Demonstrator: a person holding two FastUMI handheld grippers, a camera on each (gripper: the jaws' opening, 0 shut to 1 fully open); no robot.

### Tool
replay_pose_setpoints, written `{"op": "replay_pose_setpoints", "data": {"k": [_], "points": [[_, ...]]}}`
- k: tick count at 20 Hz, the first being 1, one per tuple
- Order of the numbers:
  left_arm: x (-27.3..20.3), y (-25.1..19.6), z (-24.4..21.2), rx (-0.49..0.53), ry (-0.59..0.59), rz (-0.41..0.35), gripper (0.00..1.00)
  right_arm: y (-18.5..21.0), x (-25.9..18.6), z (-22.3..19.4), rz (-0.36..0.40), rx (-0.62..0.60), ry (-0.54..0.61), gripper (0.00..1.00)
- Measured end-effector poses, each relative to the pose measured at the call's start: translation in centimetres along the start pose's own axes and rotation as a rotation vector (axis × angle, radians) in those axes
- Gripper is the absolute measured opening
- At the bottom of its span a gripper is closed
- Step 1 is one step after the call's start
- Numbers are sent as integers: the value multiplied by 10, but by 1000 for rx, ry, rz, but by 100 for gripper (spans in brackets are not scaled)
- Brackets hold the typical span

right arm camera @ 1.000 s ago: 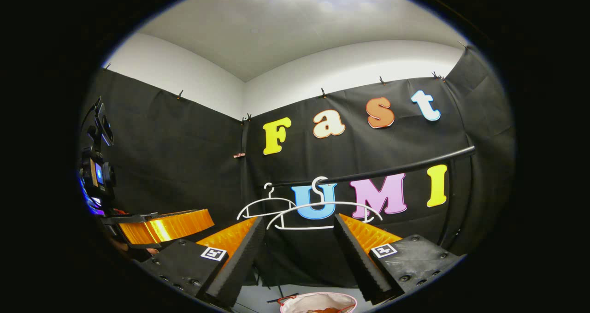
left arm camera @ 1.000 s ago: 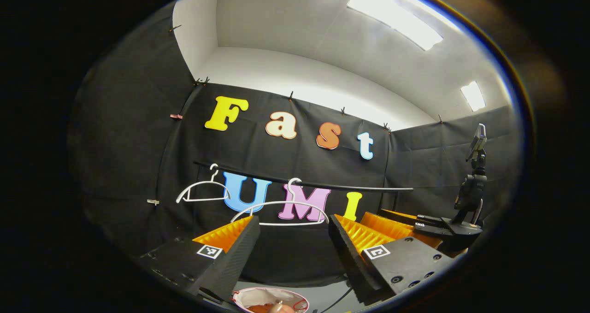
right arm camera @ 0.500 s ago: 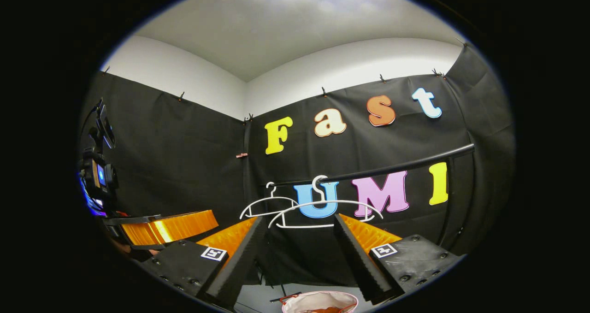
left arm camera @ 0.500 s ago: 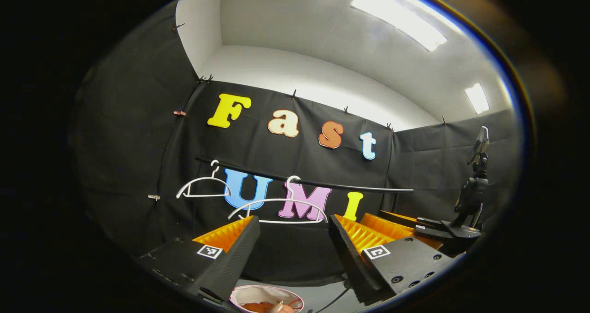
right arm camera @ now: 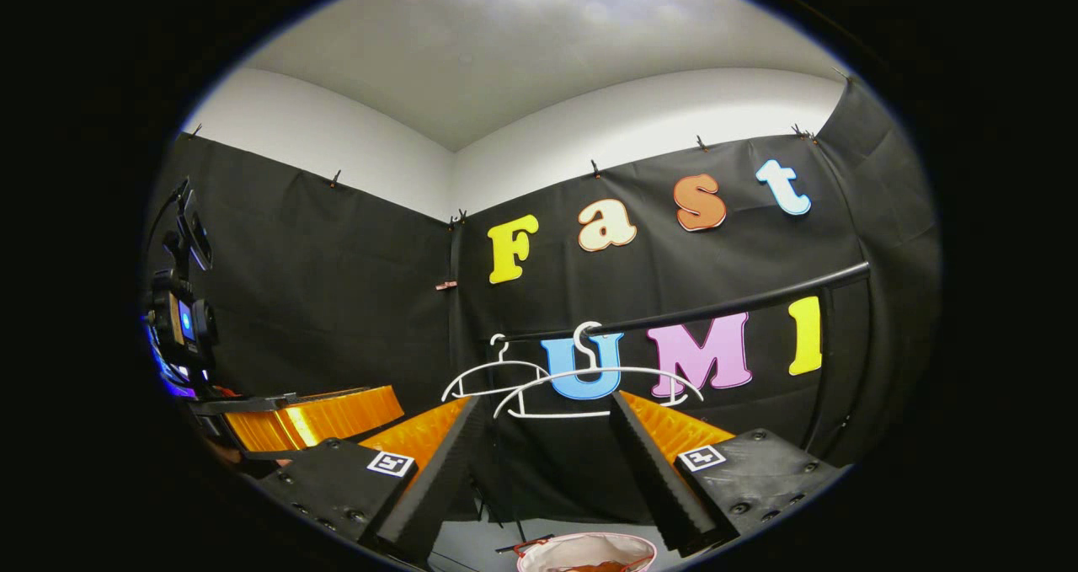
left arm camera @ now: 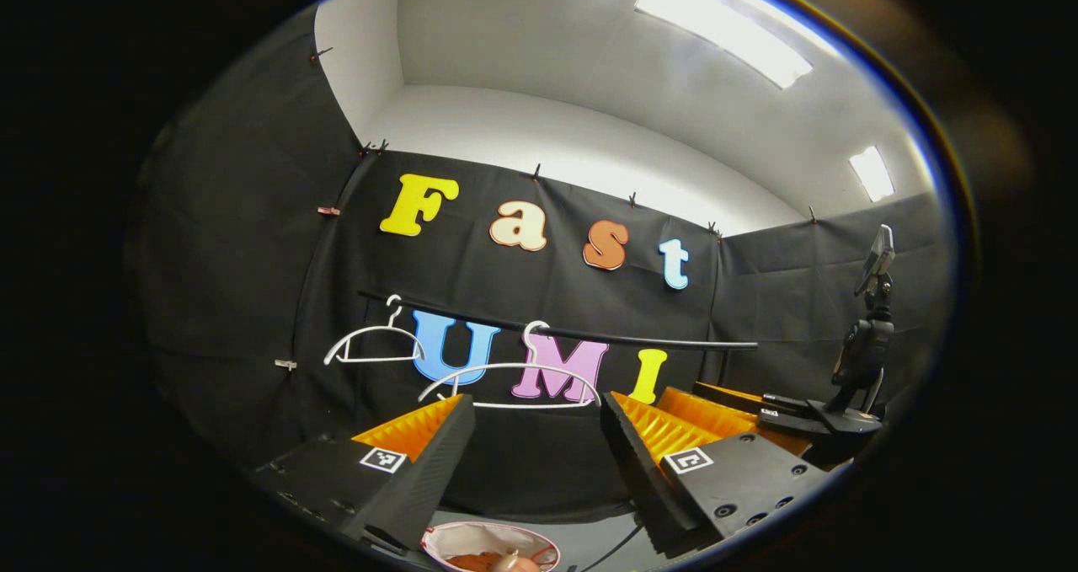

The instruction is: Grasp the clothes on the hanger with both hands and then place them into the laundry hamper below.

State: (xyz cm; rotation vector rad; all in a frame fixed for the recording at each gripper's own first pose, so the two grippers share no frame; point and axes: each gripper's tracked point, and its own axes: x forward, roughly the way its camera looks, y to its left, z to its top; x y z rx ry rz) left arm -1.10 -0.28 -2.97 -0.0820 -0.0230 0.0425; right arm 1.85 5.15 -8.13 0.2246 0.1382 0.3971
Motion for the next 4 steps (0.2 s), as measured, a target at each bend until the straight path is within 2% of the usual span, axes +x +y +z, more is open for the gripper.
{"op": "replay_pose_setpoints", "data": {"k": [1, 4], "points": [[1, 0, 1, -3, 0, 0, 95, 0, 0, 1, 0, -2, -1, 100], [3, 0, 1, -5, -2, -4, 95, -1, 2, 2, -7, -1, -6, 98]]}}
